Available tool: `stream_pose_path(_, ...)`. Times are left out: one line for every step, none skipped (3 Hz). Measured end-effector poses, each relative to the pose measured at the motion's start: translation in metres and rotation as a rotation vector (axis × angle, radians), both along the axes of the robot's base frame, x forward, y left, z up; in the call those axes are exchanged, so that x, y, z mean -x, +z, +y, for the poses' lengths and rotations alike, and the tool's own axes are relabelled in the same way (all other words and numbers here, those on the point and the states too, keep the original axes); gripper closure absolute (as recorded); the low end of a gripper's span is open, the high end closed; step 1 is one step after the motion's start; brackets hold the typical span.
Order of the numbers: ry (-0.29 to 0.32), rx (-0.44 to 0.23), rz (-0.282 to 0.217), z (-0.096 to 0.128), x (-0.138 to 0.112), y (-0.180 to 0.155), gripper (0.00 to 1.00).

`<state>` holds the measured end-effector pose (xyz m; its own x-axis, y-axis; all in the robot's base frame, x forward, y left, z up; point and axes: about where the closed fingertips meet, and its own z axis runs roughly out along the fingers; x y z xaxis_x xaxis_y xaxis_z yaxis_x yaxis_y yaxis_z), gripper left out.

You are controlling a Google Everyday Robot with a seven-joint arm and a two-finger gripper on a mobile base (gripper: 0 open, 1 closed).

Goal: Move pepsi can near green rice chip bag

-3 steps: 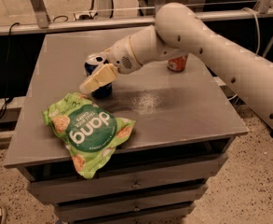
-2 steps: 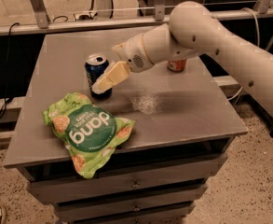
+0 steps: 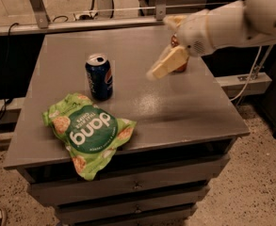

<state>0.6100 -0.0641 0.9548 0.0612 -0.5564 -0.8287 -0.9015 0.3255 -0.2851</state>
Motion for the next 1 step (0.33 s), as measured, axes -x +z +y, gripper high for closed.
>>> stream_pose_path(-0.048,0.054,-0.171,-0.0719,-0.0055,0.0289,0.00)
